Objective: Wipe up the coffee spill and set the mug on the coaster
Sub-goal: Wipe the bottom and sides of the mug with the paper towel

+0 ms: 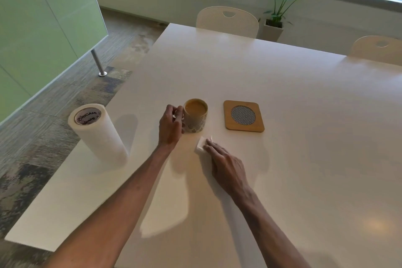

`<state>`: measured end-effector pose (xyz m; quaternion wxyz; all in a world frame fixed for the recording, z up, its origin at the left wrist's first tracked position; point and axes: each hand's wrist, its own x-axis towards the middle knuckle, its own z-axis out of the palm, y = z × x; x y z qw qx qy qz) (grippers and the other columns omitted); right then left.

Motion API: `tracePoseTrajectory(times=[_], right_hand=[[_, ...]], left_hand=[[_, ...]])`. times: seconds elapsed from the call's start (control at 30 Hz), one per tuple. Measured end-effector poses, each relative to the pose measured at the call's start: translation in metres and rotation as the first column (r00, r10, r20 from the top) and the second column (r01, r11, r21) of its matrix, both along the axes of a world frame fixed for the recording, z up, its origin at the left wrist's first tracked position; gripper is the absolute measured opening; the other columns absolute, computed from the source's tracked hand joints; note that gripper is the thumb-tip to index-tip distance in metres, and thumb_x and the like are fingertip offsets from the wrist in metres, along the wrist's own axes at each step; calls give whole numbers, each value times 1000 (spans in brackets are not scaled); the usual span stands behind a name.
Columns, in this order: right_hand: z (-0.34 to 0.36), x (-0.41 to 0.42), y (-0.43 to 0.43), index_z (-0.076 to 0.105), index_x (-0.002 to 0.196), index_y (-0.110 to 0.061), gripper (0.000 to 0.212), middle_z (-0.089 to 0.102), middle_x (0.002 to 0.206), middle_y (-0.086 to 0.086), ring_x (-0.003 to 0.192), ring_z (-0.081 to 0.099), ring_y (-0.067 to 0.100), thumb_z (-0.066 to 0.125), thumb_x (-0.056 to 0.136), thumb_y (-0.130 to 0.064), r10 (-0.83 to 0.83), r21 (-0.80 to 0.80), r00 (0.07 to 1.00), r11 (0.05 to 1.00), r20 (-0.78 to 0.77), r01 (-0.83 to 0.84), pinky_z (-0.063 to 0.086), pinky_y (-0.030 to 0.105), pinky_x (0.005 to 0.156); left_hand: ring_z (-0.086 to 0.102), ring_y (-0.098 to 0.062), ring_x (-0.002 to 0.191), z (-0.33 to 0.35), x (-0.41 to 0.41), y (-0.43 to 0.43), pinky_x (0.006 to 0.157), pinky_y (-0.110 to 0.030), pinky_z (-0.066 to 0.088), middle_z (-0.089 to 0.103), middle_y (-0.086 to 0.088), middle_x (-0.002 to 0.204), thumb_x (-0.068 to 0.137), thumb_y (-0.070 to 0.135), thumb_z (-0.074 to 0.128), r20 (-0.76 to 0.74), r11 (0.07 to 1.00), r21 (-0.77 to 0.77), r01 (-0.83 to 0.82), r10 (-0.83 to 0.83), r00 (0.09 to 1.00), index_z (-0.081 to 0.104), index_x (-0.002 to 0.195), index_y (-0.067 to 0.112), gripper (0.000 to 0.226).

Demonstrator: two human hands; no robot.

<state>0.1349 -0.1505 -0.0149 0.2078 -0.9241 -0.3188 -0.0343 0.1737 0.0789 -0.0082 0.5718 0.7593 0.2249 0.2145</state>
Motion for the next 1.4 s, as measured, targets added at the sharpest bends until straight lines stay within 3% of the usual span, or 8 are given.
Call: tracePoseTrajectory(times=[0.17, 0.47, 0.53, 0.7, 0.87, 1.0, 1.23, 1.4], right_hand=[[-4, 3, -3, 64, 152, -20, 43, 58, 159, 2, 145, 60, 22, 60, 110, -27, 53, 20, 997, 998, 52, -54, 50, 41, 119], [-12, 0, -4, 46, 165, -27, 52, 39, 173, -3, 163, 34, 21, 45, 114, -37, 73, -62, 996, 996, 48, -70, 29, 48, 134], [-10, -2, -7, 52, 161, -25, 50, 44, 170, -2, 163, 34, 25, 53, 112, -30, 84, -77, 993, 994, 88, -77, 27, 53, 134], [-8, -9, -18, 61, 154, -19, 60, 54, 162, 1, 154, 49, 22, 75, 97, -6, 14, -14, 988, 1000, 153, -12, 45, 52, 125], [-7, -1, -14, 57, 157, -16, 59, 50, 165, 4, 154, 50, 24, 66, 100, -1, -243, 56, 970, 969, 16, 241, 40, 46, 129], [-14, 17, 12, 33, 171, -16, 67, 26, 179, 0, 167, 21, 14, 50, 106, -10, -259, 16, 963, 965, -80, 261, 13, 35, 138], [-1, 82, 80, 1, 175, -13, 64, -10, 183, 5, 168, -13, 13, 21, 119, -36, -159, -52, 939, 987, -306, 150, -12, 40, 136], [6, 100, 111, 9, 175, -15, 61, 1, 183, 6, 170, -7, 19, 19, 119, -38, 32, -136, 949, 988, -312, -78, -9, 42, 137]], left_hand=[[50, -18, 54, 0, 1, 3, 47, -31, 41, 58, -1, 71, 115, 41, 47, 53, 989, -121, 88, -82, 995, 57, 84, 18, 40], [33, -9, 60, 1, 6, 7, 57, -32, 24, 40, 9, 65, 116, 25, 48, 74, 903, -402, 149, -130, 989, 52, 81, 20, 35], [34, -10, 62, 2, 6, 7, 58, -31, 26, 39, 7, 67, 116, 25, 48, 74, 900, -411, 146, -126, 989, 52, 82, 21, 34], [39, -6, 60, 9, 7, 8, 57, -28, 30, 44, 14, 63, 116, 25, 47, 77, 907, -392, 152, -132, 988, 53, 82, 21, 35], [40, -5, 56, 35, 14, 9, 54, -28, 31, 44, 17, 60, 115, 24, 48, 90, 915, -384, 125, -97, 991, 52, 79, 21, 36], [38, -5, 55, 60, 21, 11, 53, -28, 29, 42, 17, 60, 115, 23, 49, 123, 912, -398, 99, -54, 991, 51, 79, 20, 35], [36, -7, 57, 88, 24, 18, 54, -28, 28, 37, 9, 67, 115, 24, 49, 136, 915, -400, 60, -6, 991, 50, 80, 21, 35], [36, -7, 59, 87, 24, 21, 55, -28, 27, 40, 13, 62, 115, 25, 50, 133, 905, -421, 67, -11, 991, 51, 81, 21, 34]])
